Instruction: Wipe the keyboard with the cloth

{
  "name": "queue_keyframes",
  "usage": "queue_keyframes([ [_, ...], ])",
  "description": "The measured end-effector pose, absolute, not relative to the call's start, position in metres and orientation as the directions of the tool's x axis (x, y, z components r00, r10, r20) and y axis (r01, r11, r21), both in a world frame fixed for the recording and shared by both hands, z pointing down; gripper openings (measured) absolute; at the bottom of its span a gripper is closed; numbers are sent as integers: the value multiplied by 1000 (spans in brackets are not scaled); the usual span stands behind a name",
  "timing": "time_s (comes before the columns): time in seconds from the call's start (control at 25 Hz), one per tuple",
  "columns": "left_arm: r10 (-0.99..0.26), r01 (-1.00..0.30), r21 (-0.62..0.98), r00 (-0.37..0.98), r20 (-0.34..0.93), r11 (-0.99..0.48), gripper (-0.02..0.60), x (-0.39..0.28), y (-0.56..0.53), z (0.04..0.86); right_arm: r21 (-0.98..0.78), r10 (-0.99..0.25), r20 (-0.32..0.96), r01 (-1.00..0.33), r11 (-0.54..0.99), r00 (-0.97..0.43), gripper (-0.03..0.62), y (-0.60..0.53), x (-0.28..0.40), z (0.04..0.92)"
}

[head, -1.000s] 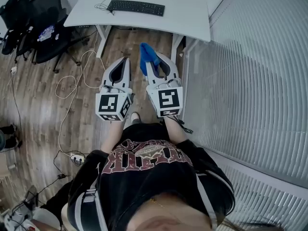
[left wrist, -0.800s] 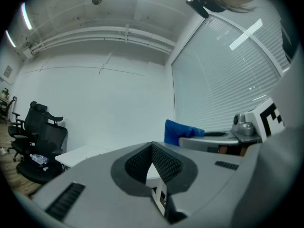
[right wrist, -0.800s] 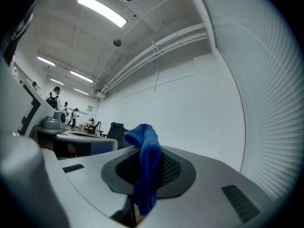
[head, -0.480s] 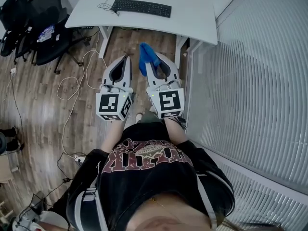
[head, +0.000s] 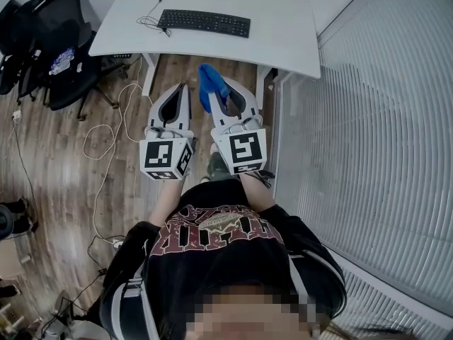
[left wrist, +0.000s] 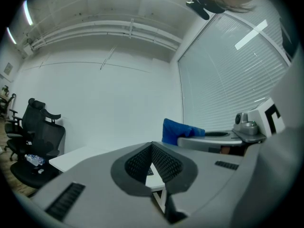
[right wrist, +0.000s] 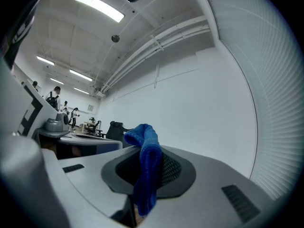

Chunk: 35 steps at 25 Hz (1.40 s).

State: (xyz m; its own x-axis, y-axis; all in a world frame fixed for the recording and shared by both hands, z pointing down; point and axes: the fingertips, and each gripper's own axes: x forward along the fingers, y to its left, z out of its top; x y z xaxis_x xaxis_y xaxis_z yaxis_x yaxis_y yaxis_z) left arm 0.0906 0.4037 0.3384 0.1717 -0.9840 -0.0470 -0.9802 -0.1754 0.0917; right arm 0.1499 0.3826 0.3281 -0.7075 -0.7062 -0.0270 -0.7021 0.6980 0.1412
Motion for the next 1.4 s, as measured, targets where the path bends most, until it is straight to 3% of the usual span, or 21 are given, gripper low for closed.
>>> queue_keyframes([
  [0.6,-991,-989,77,124,-44,-127,29,86,275,325,135,-639,-25,-636,760,-769,64,258,132,318],
  [1.4,-996,-992,96,84,-9,-84,29,61,200,343,110,-603,17,-598,794,-797,64,182,107,338],
])
